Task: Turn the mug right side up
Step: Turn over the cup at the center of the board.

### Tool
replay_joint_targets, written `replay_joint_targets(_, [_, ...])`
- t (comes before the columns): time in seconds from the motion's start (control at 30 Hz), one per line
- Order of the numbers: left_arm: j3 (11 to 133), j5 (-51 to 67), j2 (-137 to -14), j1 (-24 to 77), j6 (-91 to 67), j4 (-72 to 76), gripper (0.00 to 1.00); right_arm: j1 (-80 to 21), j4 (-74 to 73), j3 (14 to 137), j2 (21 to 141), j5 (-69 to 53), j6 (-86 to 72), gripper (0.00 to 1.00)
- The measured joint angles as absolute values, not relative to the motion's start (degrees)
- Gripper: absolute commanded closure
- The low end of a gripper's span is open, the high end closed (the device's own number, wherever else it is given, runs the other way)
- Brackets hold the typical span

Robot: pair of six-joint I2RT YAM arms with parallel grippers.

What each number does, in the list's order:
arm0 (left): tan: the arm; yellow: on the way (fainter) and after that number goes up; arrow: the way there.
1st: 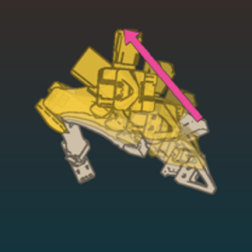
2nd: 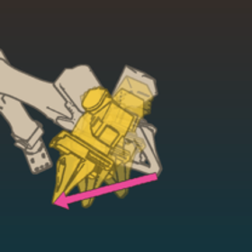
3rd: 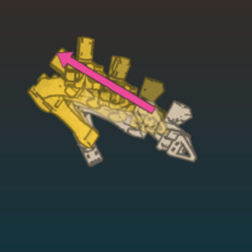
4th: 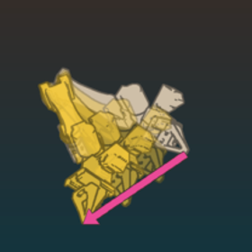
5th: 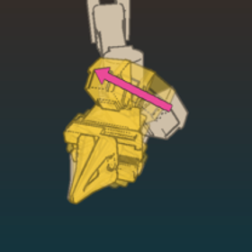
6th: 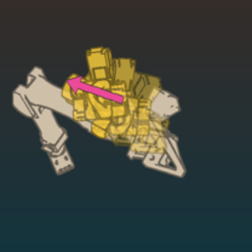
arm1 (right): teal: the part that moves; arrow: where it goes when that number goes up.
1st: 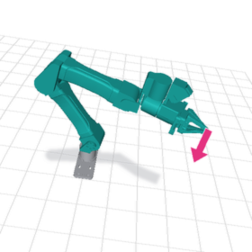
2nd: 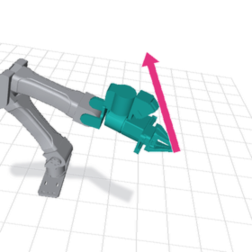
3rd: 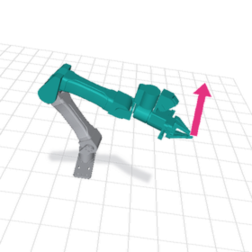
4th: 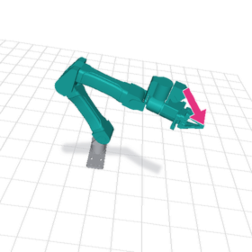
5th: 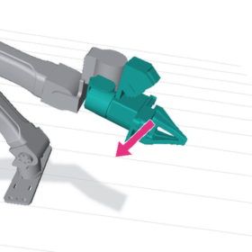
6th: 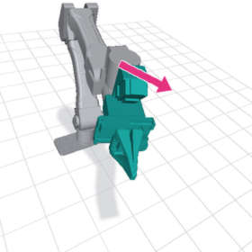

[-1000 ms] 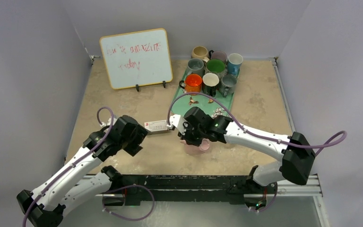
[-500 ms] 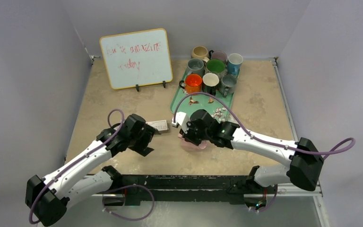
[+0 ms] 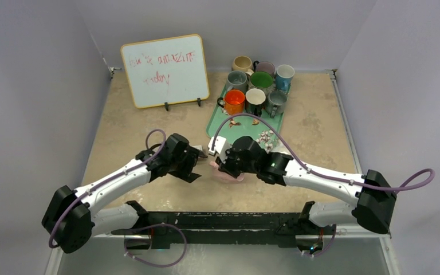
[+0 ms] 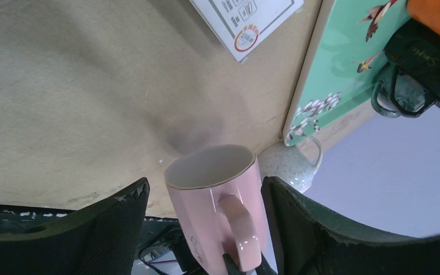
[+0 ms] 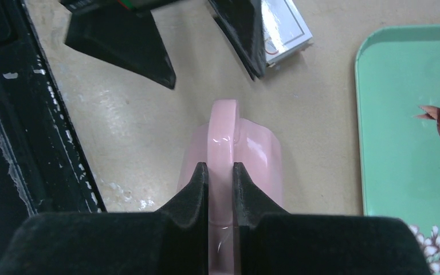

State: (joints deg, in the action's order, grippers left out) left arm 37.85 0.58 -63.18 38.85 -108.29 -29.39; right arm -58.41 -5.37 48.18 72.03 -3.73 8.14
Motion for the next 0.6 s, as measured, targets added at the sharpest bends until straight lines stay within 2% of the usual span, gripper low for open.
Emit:
replay_joint_targets(0.23, [39.24, 1.87, -67.29, 41.36, -109.36, -26.87, 0.32, -61.08, -2.63, 48.18, 72.58, -2.26, 8.23, 1.0])
replay_joint_targets(0.43, [40.21, 2.22, -67.57, 42.83, -110.91, -26.24, 0.43, -62.39, -2.2, 48.16, 74.02, -0.45, 8.82, 1.0])
replay_joint_targets(0.6, [40.21, 2.15, -66.13, 42.94, -111.94, -26.15, 0.47, -63.18, 0.47, 47.53, 74.02, 1.08, 9.67, 1.0])
